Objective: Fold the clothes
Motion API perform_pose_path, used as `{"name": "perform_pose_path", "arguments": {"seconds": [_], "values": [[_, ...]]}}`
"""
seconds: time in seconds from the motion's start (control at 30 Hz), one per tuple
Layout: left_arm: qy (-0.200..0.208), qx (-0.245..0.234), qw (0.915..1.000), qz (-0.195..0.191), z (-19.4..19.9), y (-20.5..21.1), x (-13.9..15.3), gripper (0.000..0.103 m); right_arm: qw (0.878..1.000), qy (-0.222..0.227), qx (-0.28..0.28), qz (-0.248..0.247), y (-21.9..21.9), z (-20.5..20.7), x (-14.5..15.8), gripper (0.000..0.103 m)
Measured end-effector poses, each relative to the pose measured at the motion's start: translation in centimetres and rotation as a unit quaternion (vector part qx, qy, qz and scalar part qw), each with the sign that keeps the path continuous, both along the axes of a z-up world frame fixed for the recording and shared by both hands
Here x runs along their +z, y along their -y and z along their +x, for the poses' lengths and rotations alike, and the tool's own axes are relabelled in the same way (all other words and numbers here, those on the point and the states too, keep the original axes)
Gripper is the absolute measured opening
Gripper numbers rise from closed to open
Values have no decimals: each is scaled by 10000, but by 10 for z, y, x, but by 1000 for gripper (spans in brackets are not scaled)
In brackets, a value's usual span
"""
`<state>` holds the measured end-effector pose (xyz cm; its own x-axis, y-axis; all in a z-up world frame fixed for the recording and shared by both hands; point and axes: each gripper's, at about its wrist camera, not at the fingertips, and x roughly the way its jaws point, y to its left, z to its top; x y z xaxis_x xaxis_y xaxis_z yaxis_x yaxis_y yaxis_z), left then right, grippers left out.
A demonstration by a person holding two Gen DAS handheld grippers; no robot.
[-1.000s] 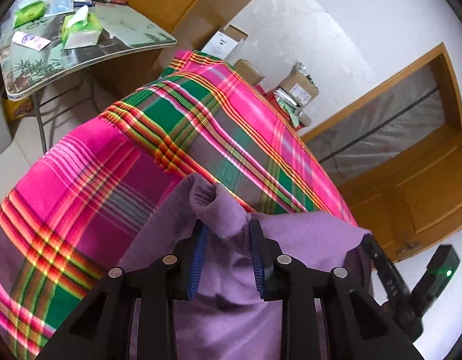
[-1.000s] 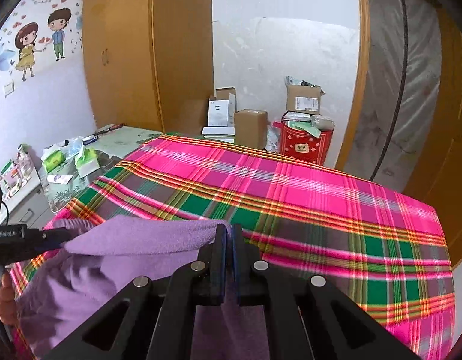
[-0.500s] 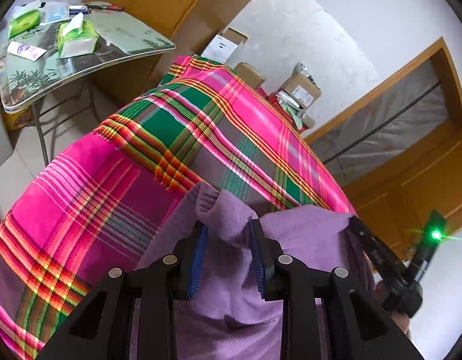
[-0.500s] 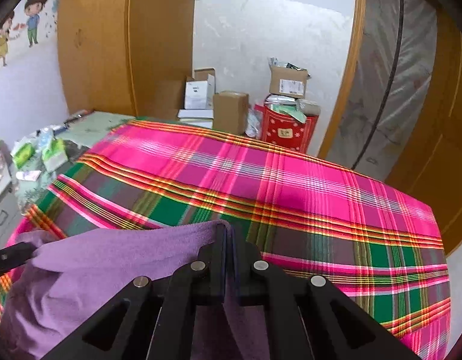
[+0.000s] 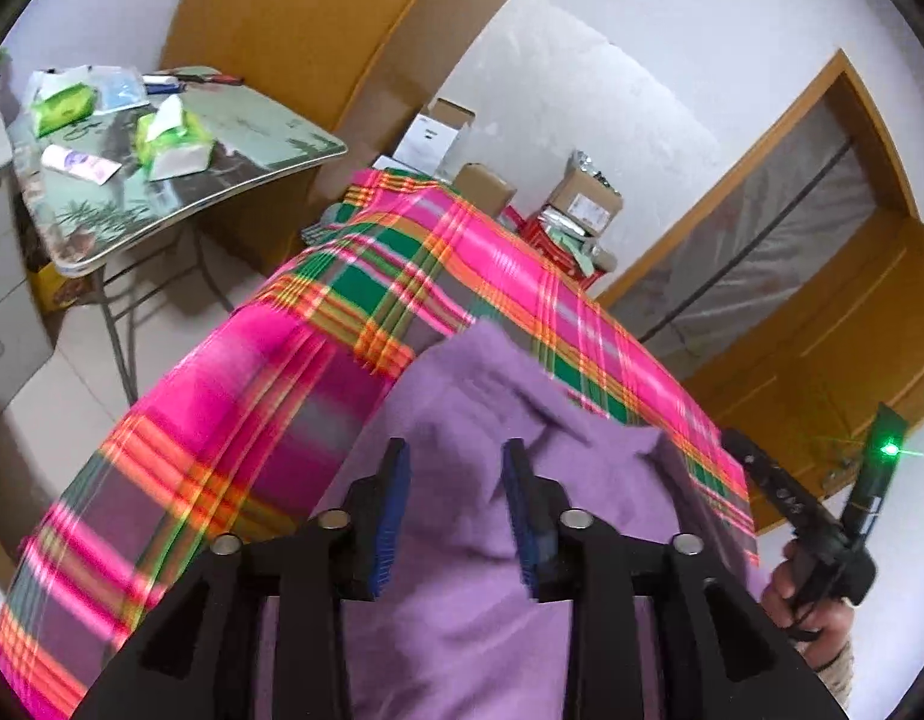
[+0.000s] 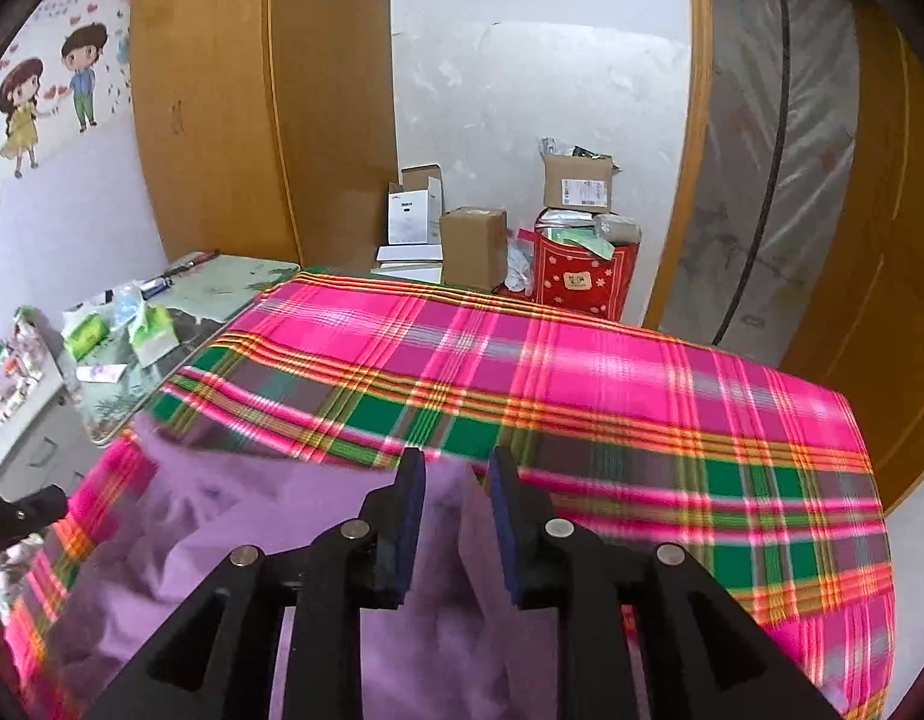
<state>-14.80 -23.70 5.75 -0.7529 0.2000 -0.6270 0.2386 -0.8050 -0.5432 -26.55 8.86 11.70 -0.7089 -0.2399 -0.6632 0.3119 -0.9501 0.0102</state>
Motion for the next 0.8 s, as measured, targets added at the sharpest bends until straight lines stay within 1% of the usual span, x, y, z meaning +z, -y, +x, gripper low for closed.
{"name": "perform_pose_path", "arguments": {"seconds": [0.13,0.23,0.3,0.4,0.47,0.5,0.57,0.6,0.63,0.7,0.77,0.8], "values": [[146,-12,9999,48,28,-1,-9,39,9996,113,200,-162,-21,40,2,23],[279,6,9996,101,49,-1,-16,39,9991,176,336,-207,-40,78,-5,23],[358,34,9993,137,63,-2,-22,39,9980,235,475,-357,-58,106,-12,23],[476,77,9987,191,85,-2,-29,39,9964,303,682,-397,-79,146,-28,29],[555,106,9981,228,99,-2,-35,39,9958,414,728,-372,-88,162,-39,32],[588,107,9977,306,105,-2,-38,39,9955,466,744,-363,-93,169,-45,33],[617,139,9970,444,113,-2,-44,39,9956,568,588,-458,-105,180,-52,34],[643,153,9967,475,116,-3,-46,48,9956,609,481,-521,-111,184,-54,35],[656,193,9962,538,120,-3,-49,53,9953,652,375,-606,-117,190,-56,36],[683,236,9951,678,125,-4,-55,54,9942,698,194,-793,-128,200,-58,38],[716,215,9938,825,127,-4,-61,54,9936,715,188,-853,-133,210,-62,40],[701,257,9938,825,128,-4,-61,54,9933,728,195,-878,-134,215,-64,41]]}}
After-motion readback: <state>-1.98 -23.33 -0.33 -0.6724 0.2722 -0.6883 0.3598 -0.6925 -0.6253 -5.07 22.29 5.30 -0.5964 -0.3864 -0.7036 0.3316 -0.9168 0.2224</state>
